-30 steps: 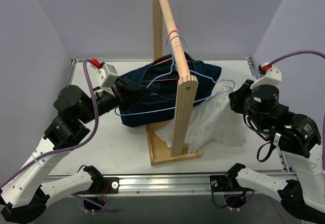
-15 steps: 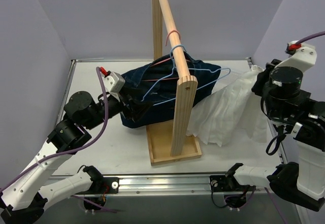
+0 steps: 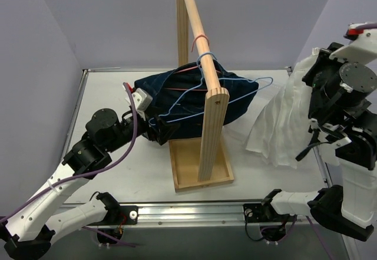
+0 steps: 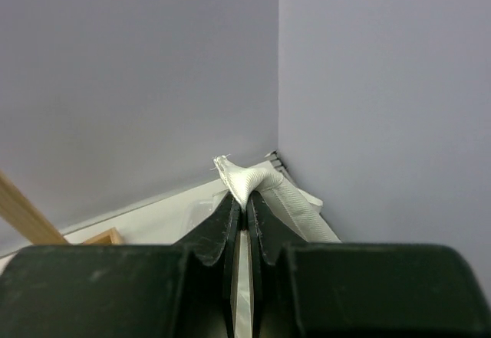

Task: Remove the skirt from the hanger

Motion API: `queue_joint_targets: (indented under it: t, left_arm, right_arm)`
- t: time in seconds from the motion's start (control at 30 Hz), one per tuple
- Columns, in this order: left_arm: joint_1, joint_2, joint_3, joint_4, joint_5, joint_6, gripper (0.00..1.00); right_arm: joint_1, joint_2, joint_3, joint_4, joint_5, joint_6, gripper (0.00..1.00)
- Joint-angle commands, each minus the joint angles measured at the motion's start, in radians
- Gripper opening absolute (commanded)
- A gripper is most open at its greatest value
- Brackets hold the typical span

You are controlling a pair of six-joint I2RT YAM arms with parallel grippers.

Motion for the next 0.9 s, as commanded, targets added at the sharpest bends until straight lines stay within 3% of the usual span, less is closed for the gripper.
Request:
queue_joint_targets:
  t: [0.0,0.17,0.3,0.5,0.63,0.87]
  left_arm:
    - [0.000,-0.044,-0.019,0.039,-0.050,0.008,0.94]
    - [0.002,-0.118,-0.049,0.013,-0.088,-0.012,0.94]
    - [0.002,-0.213,-0.090,0.011,-0.110,-0.054,0.94]
    - [0.002,-0.300,-0.121,0.016,-0.120,-0.045,0.94]
    - [0.002,-0.267,-0.086,-0.059,-0.114,-0.034,0.94]
    - [0.002,-0.173,-0.020,-0.164,-0.163,-0.078,0.94]
  right_arm:
    - [0.003,0.084,0.006,0.347,0.108,-0.249,0.00]
    - [-0.002,0.205,0.063,0.557,0.159,-0.473,0.00]
    - [-0.066,0.254,0.060,0.630,0.136,-0.501,0.00]
    - [-0.349,0.298,0.040,0.489,-0.054,-0.209,0.00]
    - [-0.561,0.296,-0.034,0.386,-0.342,0.043,0.00]
    - [-0.657,0.230,-0.356,0.427,-0.566,0.154,0.00]
